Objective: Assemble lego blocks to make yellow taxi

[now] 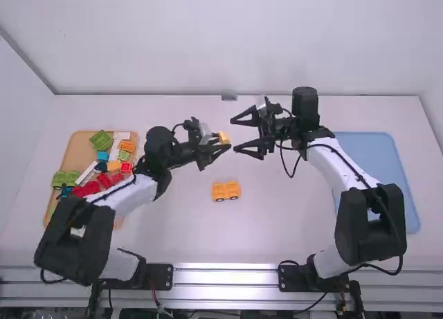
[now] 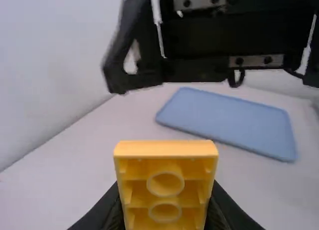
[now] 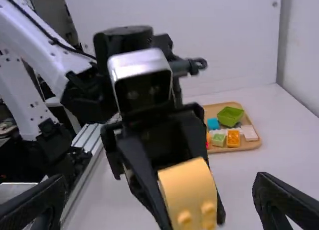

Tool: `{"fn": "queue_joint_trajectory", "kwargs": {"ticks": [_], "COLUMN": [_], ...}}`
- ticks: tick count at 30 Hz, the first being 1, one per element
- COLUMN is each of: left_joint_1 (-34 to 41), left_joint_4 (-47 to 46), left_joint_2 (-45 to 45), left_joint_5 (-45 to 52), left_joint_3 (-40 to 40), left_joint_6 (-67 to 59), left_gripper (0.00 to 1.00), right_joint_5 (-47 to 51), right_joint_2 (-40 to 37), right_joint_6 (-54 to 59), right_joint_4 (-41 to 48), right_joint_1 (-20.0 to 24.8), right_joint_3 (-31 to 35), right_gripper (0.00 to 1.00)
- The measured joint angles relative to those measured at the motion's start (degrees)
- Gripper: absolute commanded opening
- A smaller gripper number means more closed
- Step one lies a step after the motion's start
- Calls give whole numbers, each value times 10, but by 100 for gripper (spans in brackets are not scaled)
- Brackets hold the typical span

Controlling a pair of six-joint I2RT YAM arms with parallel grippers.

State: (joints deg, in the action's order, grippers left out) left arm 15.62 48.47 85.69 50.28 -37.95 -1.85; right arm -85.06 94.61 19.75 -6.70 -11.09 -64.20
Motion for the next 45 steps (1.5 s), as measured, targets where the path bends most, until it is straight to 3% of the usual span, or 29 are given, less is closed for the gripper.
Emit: {"fn": "queue_joint_trajectory", "kwargs": {"ticks": [9, 19, 22, 25, 32, 37, 39, 42, 45], "left_joint_1": [0, 0, 0, 0, 0, 0, 0, 0, 0], "left_joint_4": [37, 87, 86, 86, 85, 84, 84, 84, 86], "left_joint_2": [50, 50, 50, 50, 50, 50, 50, 50, 50], "left_joint_5": [102, 175, 182, 183, 179, 165, 164, 157, 151], "left_joint_3": [-7, -20, -20, -20, -20, -20, -20, -20, -20], "left_joint_6": [35, 36, 36, 36, 39, 43, 45, 47, 46], "left_gripper": [2, 2, 2, 2, 2, 2, 2, 11, 28], "right_joint_5": [13, 28, 29, 30, 26, 17, 18, 21, 24], "right_joint_2": [0, 0, 0, 0, 0, 0, 0, 0, 0], "right_joint_6": [47, 53, 54, 59, 62, 66, 67, 67, 64], "right_joint_4": [13, 13, 11, 9, 7, 5, 4, -2, -14], "right_joint_1": [-21, -22, -25, -35, -48, -45, -45, -45, -44], "right_joint_3": [23, 27, 27, 27, 27, 27, 27, 27, 27], "right_gripper": [100, 86, 79, 64, 46, 24, 21, 17, 15]}}
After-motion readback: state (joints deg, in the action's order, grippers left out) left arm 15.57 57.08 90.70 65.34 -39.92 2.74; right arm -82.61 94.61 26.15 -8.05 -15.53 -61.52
